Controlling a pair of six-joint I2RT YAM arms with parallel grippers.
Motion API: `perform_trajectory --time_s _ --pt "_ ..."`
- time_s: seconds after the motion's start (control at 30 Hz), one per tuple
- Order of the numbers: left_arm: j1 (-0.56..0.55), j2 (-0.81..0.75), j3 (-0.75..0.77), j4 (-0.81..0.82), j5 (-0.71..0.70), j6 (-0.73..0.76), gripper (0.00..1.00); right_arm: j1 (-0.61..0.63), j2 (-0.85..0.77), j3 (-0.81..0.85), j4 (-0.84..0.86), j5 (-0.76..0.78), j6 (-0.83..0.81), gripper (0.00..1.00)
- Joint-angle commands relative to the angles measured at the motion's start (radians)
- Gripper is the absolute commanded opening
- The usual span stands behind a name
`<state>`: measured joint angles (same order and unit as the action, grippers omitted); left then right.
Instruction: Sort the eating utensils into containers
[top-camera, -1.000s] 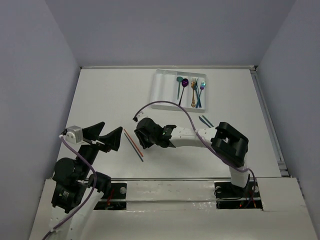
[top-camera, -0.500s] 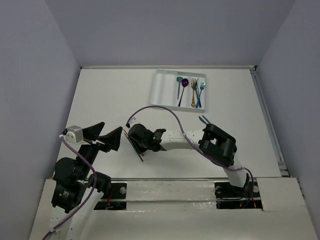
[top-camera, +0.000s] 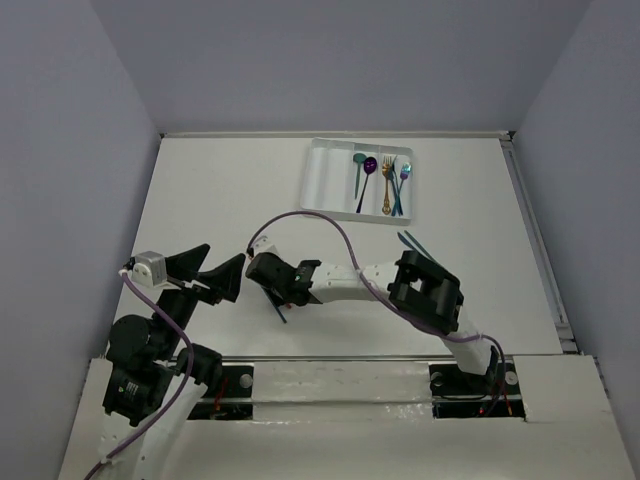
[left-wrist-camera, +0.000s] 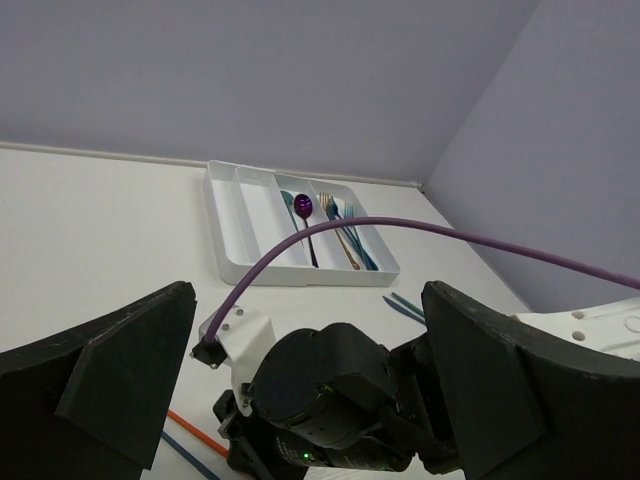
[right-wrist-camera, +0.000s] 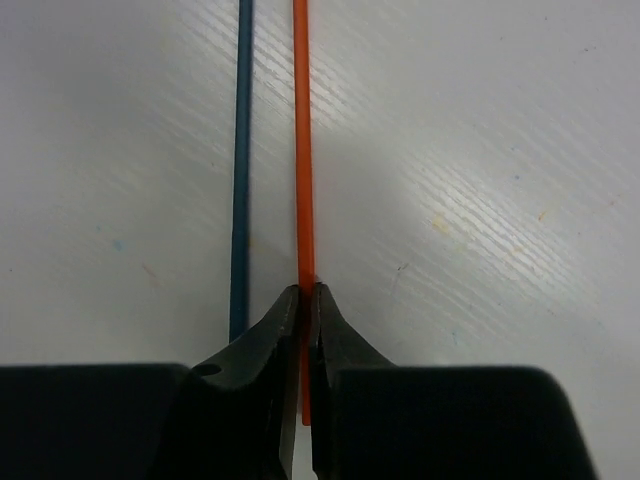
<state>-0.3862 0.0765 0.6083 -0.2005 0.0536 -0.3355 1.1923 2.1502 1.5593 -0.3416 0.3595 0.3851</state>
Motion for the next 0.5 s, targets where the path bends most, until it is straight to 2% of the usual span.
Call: perform_trajectory --time_s 0.0,0.07,0.27,0.47 --pt "-0.005 0.011 0.011 0.039 0.020 0.000 0.99 0.006 0.037 0.038 -0.051 0.094 0.017 0.06" --pt "-0.005 0.011 0.011 0.039 0.020 0.000 0.99 0.006 0.034 0.031 -0.042 0.114 0.021 0.00" --pt "-0.005 0.011 0.011 0.039 0.020 0.000 0.99 -0.037 -0.070 -0.028 0.076 0.101 0.015 0.00" --pt "-0.005 0.014 0.013 0.039 0.020 0.000 0.99 -0.149 -0.216 -0.085 0.268 0.004 0.012 0.00"
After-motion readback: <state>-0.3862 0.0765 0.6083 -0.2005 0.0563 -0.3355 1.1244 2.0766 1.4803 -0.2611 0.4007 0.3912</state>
